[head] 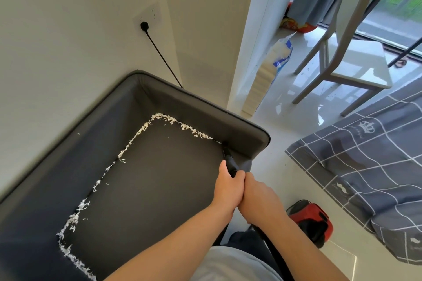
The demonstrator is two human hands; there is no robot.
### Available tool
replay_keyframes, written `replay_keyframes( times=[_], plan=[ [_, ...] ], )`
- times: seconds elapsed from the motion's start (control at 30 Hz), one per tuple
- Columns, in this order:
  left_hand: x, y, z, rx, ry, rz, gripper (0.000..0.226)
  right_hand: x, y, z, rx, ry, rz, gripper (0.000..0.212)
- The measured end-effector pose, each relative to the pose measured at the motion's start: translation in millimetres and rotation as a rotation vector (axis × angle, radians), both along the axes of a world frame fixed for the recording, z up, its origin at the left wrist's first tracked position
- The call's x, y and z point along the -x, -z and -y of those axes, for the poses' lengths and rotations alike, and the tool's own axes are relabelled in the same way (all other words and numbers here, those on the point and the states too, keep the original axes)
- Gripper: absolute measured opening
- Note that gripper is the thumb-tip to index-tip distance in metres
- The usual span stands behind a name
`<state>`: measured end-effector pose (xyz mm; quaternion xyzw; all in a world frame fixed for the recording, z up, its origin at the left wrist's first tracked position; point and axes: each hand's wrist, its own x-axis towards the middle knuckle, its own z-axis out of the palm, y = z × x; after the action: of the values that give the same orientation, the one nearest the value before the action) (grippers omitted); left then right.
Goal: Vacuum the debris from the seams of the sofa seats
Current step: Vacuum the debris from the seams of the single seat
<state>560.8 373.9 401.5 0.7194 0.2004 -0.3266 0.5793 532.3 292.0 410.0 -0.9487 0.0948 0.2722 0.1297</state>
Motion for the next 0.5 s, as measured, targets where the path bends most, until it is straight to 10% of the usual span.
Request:
replay_keyframes(
  times=[0.5],
  plan=[
    [9.4, 27.2, 48.8, 0.008, -0.13, -0.176, 0.068, -8.2, 10.8, 65.2, -0.133, -0.154, -0.118, 0.037]
  ],
)
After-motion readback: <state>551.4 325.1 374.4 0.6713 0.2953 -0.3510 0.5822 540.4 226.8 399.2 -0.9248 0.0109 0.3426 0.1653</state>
